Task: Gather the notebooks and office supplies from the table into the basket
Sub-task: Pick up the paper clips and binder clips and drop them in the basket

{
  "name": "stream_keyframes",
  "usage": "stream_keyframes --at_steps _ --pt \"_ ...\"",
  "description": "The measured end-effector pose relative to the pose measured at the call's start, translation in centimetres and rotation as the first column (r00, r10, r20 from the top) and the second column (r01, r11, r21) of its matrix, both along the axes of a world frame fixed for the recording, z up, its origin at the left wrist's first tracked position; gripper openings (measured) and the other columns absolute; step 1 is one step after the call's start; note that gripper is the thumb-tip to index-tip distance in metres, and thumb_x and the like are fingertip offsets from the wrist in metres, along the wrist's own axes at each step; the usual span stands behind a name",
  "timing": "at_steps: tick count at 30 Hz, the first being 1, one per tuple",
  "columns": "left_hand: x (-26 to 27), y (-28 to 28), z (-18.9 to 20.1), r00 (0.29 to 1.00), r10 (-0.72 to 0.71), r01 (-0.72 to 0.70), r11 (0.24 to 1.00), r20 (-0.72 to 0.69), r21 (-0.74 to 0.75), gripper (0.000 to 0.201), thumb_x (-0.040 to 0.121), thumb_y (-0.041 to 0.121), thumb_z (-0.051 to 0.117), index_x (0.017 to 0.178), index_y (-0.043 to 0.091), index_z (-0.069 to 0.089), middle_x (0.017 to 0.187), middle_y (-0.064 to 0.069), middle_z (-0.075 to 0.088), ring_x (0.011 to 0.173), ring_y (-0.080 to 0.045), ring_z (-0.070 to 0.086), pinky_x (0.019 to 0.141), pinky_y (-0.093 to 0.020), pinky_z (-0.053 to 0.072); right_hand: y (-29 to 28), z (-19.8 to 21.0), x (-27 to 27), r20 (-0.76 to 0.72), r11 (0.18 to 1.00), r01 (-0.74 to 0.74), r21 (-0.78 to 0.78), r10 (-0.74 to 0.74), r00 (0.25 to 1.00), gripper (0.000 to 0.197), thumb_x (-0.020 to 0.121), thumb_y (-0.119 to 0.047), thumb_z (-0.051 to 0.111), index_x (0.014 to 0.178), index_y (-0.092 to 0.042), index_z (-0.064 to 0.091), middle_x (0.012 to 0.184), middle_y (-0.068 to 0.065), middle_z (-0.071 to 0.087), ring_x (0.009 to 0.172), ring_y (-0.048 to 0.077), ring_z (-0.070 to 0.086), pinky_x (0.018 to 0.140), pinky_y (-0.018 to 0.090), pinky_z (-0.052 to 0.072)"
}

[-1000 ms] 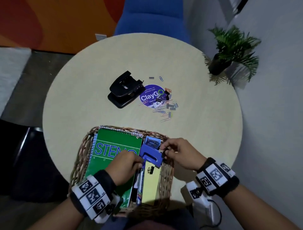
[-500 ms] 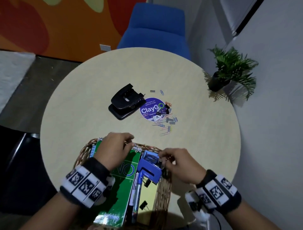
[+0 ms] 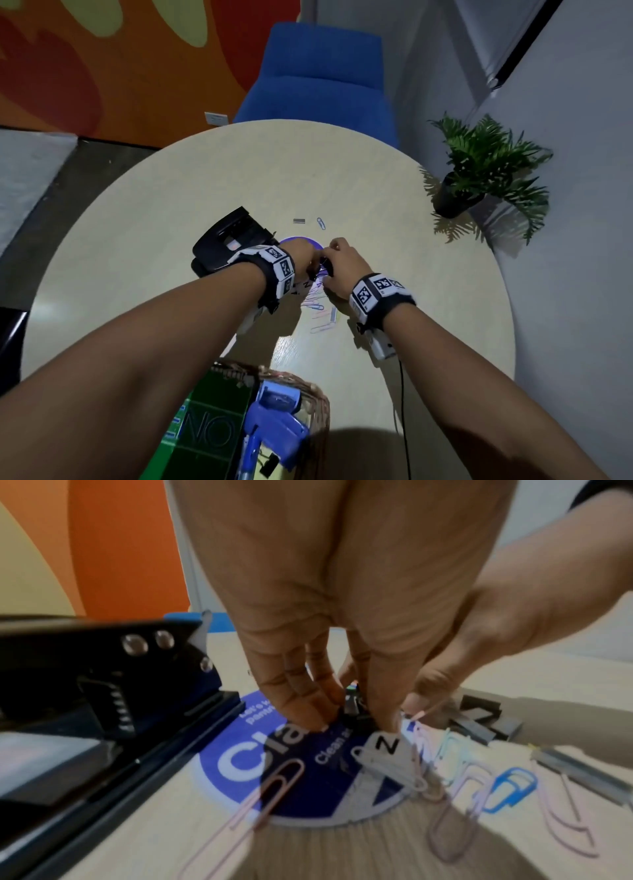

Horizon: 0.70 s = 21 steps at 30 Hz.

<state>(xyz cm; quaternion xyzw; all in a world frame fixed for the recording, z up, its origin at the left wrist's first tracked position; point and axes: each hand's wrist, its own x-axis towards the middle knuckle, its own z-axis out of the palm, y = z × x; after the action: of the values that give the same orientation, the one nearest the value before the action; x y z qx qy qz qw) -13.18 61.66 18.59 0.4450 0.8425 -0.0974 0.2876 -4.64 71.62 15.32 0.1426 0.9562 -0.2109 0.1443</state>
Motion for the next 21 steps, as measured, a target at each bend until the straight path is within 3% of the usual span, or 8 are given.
stream_keyframes --at_steps 1,3,6,12,16,18,21 --pt "0.1 0.3 -0.5 1.000 0.006 -0.006 1.000 -0.005 -0.009 0.018 0.084 0.014 0.058 0.097 0.009 0.069 0.067 -0.003 0.051 0.075 -0.026 0.053 0.066 -0.032 0.043 0.1 -0.3 -0.3 0.005 1.000 -0.019 -0.008 0.019 1.000 0.045 0.080 -0.010 0.062 0.124 -0.019 0.056 0.128 0.012 0.042 0.110 0.034 0.049 0.093 0.042 0.048" --pt "0.2 0.6 -1.3 1.000 0.008 -0.008 1.000 -0.021 -0.003 0.017 0.082 0.014 0.059 0.097 0.014 0.067 0.072 -0.001 0.045 0.080 -0.025 0.054 0.067 -0.032 0.044 0.4 -0.6 -0.9 0.001 0.999 -0.041 -0.013 0.041 0.999 0.035 0.082 -0.008 0.059 0.116 -0.016 0.061 0.123 0.012 0.045 0.107 0.035 0.051 0.091 0.042 0.048" --pt "0.0 0.6 -2.0 1.000 0.022 -0.021 0.999 -0.016 0.037 0.019 0.079 0.014 0.059 0.096 0.016 0.068 0.084 -0.003 0.046 0.096 -0.029 0.060 0.072 -0.034 0.047 0.8 -0.4 -1.4 0.023 0.999 -0.035 0.000 0.035 0.999 0.026 0.084 -0.005 0.056 0.108 -0.011 0.065 0.116 0.014 0.048 0.098 0.036 0.057 0.085 0.038 0.048" --pt "0.2 0.3 -2.1 0.998 0.043 -0.046 0.994 0.034 0.098 0.029 0.086 0.013 0.056 0.112 0.018 0.066 0.111 -0.010 0.061 0.105 -0.032 0.059 0.089 -0.037 0.050 0.2 -0.2 -1.3 0.020 0.999 0.048 -0.015 -0.047 0.999 0.026 0.077 -0.010 0.061 0.103 -0.008 0.059 0.115 0.014 0.044 0.092 0.036 0.057 0.083 0.038 0.048" --pt "0.6 -0.3 -2.2 1.000 0.026 -0.028 0.988 0.012 0.152 0.031 0.090 0.015 0.052 0.121 0.013 0.057 0.107 -0.014 0.068 0.099 -0.034 0.062 0.081 -0.038 0.052 -0.6 0.2 -1.3 -0.011 0.995 0.100 0.011 -0.100 0.995 0.021 0.080 -0.005 0.057 0.101 -0.007 0.059 0.117 0.015 0.041 0.085 0.038 0.058 0.080 0.042 0.051" --pt "0.6 -0.8 -2.2 1.000 0.003 -0.002 0.989 -0.007 0.151 0.035 0.092 0.017 0.051 0.126 0.012 0.054 0.111 -0.015 0.064 0.103 -0.033 0.061 0.078 -0.035 0.047 -0.8 0.4 -1.2 -0.027 0.992 0.120 0.032 -0.119 0.993 0.022 0.083 -0.005 0.056 0.103 -0.008 0.062 0.117 0.015 0.042 0.084 0.037 0.059 0.079 0.041 0.051" --pt "0.7 -1.3 -2.4 1.000 -0.001 0.001 0.991 -0.001 0.133 0.031 0.093 0.019 0.051 0.122 0.011 0.058 0.117 -0.015 0.053 0.111 -0.033 0.055 0.081 -0.029 0.041 -0.9 1.0 -0.9 -0.028 0.990 0.137 0.031 -0.137 0.990 0.026 0.084 -0.005 0.057 0.109 -0.010 0.062 0.119 0.014 0.042 0.086 0.037 0.060 0.080 0.041 0.051"
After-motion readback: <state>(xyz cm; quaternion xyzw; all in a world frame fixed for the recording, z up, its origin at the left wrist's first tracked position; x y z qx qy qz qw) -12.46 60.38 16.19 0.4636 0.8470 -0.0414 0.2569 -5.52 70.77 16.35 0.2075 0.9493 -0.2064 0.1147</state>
